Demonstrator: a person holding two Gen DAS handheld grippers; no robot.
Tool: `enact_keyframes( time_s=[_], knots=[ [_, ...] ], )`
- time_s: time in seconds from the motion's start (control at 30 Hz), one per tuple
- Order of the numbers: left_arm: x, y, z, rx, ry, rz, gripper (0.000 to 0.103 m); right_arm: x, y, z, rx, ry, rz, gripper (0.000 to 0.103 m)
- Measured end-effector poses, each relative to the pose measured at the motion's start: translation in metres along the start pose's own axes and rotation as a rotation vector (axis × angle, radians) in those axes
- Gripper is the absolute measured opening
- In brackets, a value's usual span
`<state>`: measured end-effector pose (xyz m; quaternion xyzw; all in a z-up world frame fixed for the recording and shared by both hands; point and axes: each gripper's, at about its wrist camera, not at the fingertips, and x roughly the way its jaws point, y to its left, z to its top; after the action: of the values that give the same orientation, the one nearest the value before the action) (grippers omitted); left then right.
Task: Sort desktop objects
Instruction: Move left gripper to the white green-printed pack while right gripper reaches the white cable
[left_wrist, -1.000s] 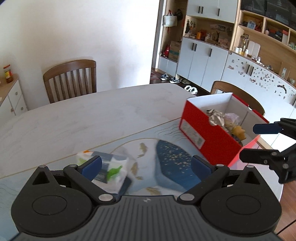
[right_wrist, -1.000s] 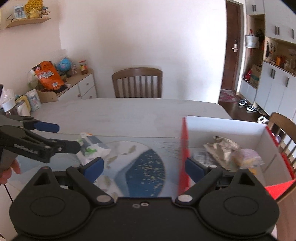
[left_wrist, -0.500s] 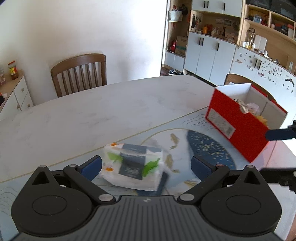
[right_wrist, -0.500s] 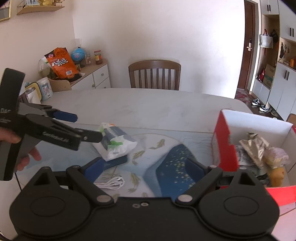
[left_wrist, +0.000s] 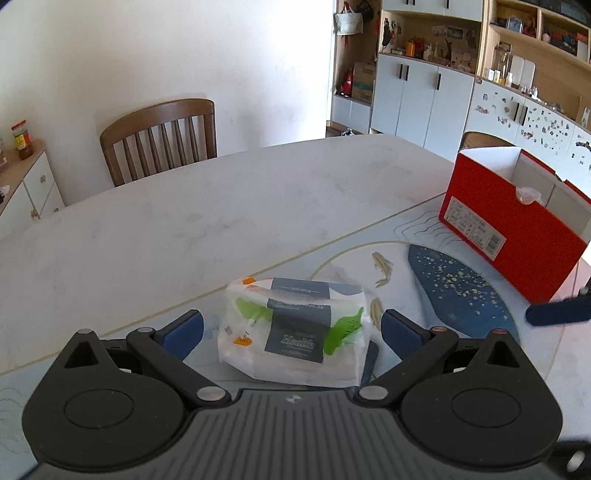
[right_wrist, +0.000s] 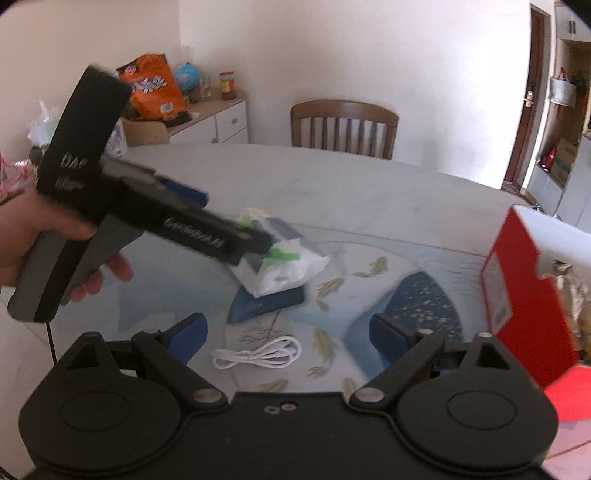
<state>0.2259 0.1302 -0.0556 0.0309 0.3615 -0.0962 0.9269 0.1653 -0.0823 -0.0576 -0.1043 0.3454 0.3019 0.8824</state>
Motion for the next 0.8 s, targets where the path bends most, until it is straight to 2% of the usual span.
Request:
enact_keyframes(
  time_s=[0.4, 0.57, 0.8],
  knots=[
    [0.017, 0.008, 0.0, -0.004, -0.005, -0.004, 0.103, 0.045, 0.018, -0.013, -0.024, 0.055, 0.002, 0.095],
    [0.023, 0.009, 0.0, 0.035, -0.012, -0.019, 0.103, 0.061, 0.026, -0.021, -0.073, 0.087, 0.026, 0.095],
    [0.038, 0.009, 0.0, 0.066, -0.012, -0.026, 0.103, 0.072, 0.023, -0.026, -0.045, 0.111, 0.025, 0.095]
  ],
)
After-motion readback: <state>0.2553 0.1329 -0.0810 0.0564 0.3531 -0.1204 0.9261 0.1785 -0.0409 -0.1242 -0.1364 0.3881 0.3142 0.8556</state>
